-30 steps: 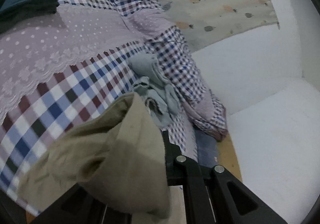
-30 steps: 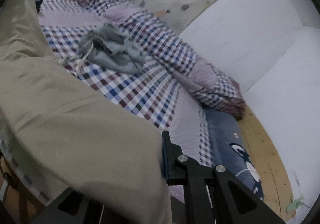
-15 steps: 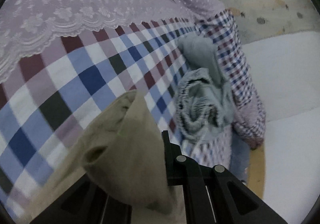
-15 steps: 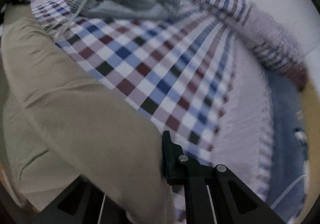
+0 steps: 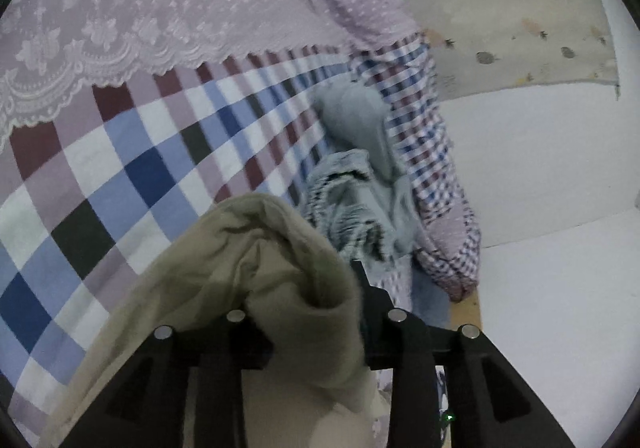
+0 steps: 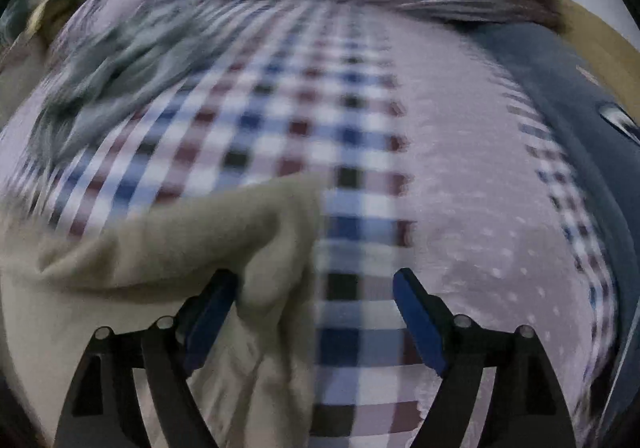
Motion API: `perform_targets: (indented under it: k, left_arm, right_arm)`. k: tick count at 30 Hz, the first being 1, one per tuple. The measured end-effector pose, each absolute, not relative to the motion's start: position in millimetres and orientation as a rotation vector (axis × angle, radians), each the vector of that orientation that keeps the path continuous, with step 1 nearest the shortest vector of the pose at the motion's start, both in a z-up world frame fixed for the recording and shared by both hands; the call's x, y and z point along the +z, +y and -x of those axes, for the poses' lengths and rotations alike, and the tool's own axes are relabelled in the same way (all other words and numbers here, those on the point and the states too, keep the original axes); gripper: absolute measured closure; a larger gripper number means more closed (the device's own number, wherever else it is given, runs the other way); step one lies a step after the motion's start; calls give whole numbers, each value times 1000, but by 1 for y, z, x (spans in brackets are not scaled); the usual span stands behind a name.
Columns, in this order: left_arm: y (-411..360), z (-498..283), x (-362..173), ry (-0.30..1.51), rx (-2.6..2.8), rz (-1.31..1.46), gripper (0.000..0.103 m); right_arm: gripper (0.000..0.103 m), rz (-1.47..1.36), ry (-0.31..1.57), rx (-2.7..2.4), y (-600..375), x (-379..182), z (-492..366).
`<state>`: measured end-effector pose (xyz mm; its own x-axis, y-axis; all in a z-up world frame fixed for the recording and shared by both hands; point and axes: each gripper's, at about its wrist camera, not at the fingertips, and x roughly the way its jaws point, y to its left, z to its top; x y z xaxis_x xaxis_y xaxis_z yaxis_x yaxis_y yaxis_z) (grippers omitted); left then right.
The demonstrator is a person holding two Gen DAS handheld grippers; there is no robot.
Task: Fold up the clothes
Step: 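Lower the folded shirt onto the duvet and open both grippers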
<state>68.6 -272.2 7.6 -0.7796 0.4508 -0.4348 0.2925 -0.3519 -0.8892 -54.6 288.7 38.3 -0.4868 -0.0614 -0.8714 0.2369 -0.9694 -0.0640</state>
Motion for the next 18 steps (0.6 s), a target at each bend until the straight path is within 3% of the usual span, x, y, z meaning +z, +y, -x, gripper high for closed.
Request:
perform_targets:
  k: [3, 7, 9, 18]
  left_arm:
    - [-276, -70, 17, -1723, 2274, 956, 61]
    - [-281, -71, 28, -1742, 2260, 890, 37]
    - [-284, -69, 33, -1755, 2272, 873, 31]
    - [-325, -100, 57, -1641, 2495, 808, 26]
  right_arm:
    - [18, -1479, 168, -2637, 300, 45, 51]
    - [18, -1463, 38, -2742, 316, 54, 46]
    - [18, -1453, -30, -2793, 324, 58, 43]
    - [18, -1335, -41, -2675, 277, 72, -7]
